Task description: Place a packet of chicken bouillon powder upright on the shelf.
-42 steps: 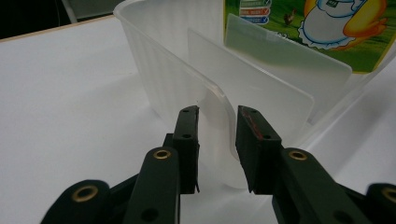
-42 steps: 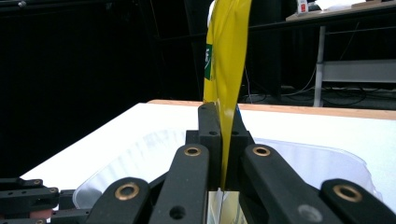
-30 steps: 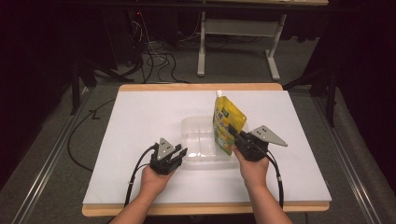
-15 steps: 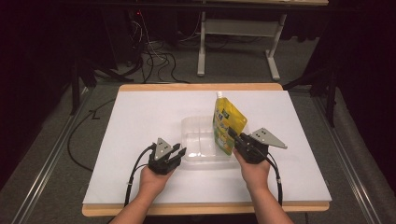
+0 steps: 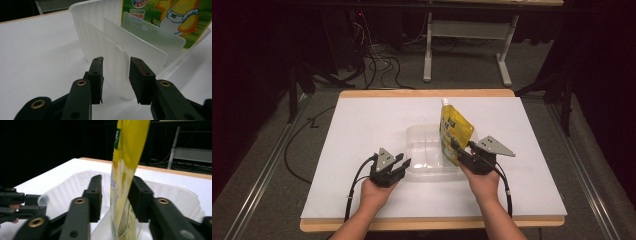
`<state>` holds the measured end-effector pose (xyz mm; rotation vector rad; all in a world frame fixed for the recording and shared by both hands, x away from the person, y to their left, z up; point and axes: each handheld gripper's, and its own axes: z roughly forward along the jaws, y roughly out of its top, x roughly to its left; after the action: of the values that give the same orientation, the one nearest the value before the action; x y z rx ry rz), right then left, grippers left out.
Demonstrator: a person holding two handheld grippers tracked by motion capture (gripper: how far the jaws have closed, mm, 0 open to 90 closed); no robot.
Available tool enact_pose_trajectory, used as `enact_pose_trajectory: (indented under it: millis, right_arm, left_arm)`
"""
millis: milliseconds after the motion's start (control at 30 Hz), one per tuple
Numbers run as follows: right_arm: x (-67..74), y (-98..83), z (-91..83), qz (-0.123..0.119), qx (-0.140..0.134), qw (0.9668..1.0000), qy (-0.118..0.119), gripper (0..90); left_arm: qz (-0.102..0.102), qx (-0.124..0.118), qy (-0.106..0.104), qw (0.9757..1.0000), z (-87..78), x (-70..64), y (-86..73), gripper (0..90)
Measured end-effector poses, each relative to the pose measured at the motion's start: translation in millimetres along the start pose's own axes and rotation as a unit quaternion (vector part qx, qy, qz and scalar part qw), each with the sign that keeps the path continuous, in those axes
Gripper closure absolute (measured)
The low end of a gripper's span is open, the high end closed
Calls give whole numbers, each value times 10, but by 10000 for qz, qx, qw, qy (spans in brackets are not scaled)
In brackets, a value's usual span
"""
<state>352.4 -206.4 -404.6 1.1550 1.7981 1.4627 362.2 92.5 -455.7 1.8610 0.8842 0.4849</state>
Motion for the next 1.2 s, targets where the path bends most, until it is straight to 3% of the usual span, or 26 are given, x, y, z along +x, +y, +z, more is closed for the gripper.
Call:
enact_pose_trajectory:
  millis: [167,233,400,533,633,733,800,933,1067,1133,1200]
  right_arm:
    - [-15,13,8,-81,213,9997,18,464]
    - [-17,15,4,-93,245,9997,36,444]
    - [-32,18,-77,-303,393,9987,103,346]
    - [-46,19,-270,-404,313,9987,84,299]
    - [-105,17,-458,-419,227,9988,72,294]
    - [-216,-1,-637,-539,223,9983,-87,287]
    - [-338,-32,-758,-445,227,9985,-223,279]
    - [-614,-117,-995,-203,211,9983,-503,247]
    - [-826,-271,-1198,-72,120,9970,-762,205]
    - [-910,-289,-1235,122,132,9965,-811,166]
    - [-937,-280,-1257,229,-5,9963,-824,158]
  left_arm:
    - [-8,8,-32,10000,-6,-6,9,578]
    - [-35,-20,-54,10000,-24,-12,22,563]
    - [-20,-160,-91,9998,-162,-30,73,462]
    - [24,-243,-189,9995,-303,-16,97,416]
    - [155,-243,-104,9995,-430,36,110,399]
    - [76,-247,24,9997,-556,172,116,379]
    - [-23,-226,149,9996,-650,292,100,356]
    - [33,-151,494,9987,-873,511,-13,296]
    - [-208,-80,752,9969,-1062,687,-250,260]
    - [-303,-114,858,9958,-1095,744,-238,239]
    - [-310,-163,790,9963,-1084,741,-216,234]
